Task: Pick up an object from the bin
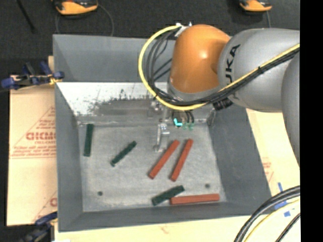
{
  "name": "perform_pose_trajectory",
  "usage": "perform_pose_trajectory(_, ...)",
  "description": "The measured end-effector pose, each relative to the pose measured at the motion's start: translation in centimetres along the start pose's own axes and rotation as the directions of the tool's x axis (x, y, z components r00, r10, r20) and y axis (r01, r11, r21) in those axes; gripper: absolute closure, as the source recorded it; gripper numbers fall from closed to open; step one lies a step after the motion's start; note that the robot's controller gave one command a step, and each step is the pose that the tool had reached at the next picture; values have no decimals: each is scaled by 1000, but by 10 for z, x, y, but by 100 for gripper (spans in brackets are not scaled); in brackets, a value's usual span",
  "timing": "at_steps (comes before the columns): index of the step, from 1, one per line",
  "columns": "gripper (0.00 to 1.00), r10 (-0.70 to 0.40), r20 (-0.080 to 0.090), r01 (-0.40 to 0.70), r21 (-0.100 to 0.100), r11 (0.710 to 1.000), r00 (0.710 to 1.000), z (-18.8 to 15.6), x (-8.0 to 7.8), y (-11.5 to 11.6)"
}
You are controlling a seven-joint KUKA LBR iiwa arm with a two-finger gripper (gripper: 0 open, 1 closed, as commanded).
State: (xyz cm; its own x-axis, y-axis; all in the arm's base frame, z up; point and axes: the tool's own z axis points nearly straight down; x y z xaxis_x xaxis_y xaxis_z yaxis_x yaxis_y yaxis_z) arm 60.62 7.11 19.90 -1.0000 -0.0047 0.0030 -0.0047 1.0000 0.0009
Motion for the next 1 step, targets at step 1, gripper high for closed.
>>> perform_pose_trajectory(1,0,-73,1,73,1,997,997,133,-25,38)
